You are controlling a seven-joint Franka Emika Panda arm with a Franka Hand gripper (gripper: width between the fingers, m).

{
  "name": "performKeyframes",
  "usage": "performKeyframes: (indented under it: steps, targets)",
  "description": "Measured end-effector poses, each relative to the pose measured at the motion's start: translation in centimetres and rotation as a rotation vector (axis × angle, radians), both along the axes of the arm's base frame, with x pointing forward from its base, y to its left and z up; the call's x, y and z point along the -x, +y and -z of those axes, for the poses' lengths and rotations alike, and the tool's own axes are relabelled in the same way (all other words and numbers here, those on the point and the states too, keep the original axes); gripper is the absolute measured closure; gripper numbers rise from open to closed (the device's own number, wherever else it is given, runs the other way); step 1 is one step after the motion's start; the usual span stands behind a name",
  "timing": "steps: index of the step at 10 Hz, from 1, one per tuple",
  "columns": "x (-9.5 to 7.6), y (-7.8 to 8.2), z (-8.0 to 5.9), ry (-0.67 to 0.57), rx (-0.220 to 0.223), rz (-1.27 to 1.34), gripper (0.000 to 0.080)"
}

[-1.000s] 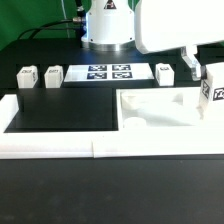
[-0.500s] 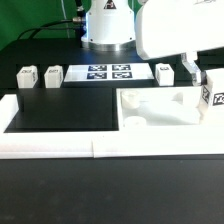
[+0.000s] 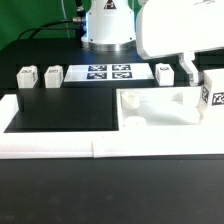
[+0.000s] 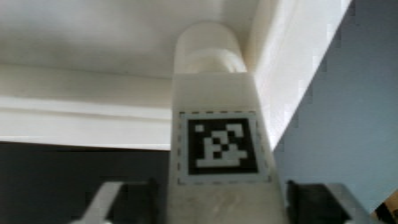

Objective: Assemble square table

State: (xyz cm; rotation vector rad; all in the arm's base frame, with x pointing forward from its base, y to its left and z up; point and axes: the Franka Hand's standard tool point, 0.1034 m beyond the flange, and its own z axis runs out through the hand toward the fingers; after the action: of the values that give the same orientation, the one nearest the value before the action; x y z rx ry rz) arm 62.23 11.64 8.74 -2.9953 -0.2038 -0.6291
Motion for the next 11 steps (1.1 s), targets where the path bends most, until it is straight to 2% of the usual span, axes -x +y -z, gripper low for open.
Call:
performKeyframes:
  steps: [1, 2, 3, 8, 10, 11]
  targets:
    - [0.0, 0.0, 0.0, 0.0, 0.0, 0.0, 0.0199]
    - [0.0, 0.0, 0.0, 0.0, 0.0, -0.001, 0.0199]
    - [0.0, 0.0, 0.0, 0.0, 0.0, -0.001, 0.0157]
    - [-0.1, -0.1, 0.0, 0.009, 0.004, -0.004, 0.0151]
    - [-1.5, -0.4, -0.9, 0.027, 0.009, -0.004, 0.0151]
    - [-1.7, -0.2, -1.0, 0.074, 0.014, -0.007, 0.0151]
